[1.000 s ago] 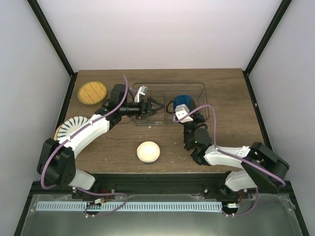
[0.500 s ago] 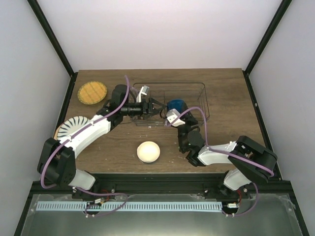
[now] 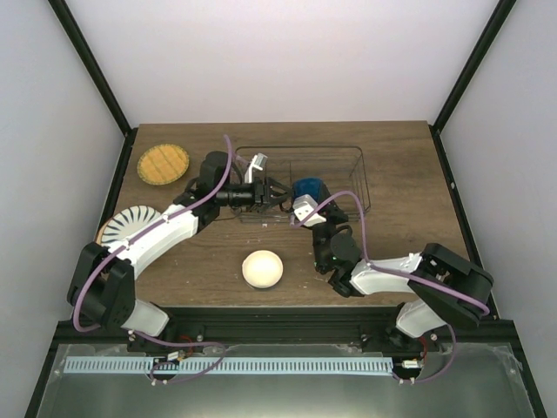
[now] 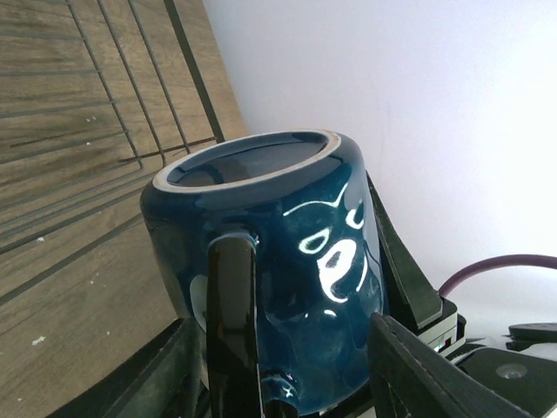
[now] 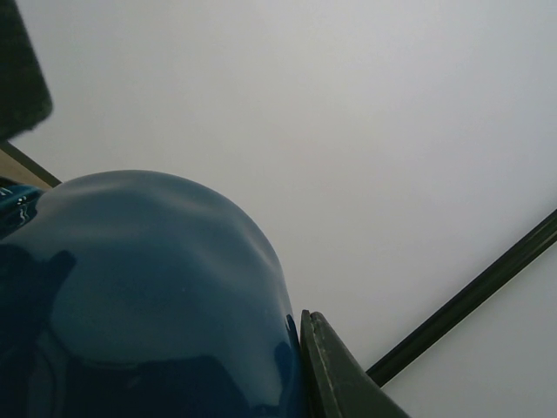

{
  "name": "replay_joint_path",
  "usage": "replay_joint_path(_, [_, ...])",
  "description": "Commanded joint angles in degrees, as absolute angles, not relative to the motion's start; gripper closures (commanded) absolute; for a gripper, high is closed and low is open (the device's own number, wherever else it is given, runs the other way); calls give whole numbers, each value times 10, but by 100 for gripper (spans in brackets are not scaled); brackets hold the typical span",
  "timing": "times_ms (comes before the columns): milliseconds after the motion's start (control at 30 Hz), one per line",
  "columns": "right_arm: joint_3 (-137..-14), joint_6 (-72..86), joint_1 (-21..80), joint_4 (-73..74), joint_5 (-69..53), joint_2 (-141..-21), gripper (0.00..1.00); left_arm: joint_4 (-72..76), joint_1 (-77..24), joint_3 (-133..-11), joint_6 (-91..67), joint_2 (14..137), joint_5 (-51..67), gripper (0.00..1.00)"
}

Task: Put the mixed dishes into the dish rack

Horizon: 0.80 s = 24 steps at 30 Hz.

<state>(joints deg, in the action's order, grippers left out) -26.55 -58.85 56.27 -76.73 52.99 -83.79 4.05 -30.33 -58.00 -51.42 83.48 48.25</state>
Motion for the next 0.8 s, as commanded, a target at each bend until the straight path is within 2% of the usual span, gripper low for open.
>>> replay_joint_path(0, [-286,-546,573,-784,533,-802,99,65,-308,-571,-514,845,501,49])
replay_joint_path(200, [-280,-495,573,-720,522,-768,99,75,-308,-570,-515,849,512,57])
replay_joint_path(567, [-277,-446,574,-651,510,-754,99,113,-308,-564,-531,861,536,66])
replay_joint_path(767, [-273,-487,574,-697,517,-781,99,120,-308,-565,-533,867,550,71])
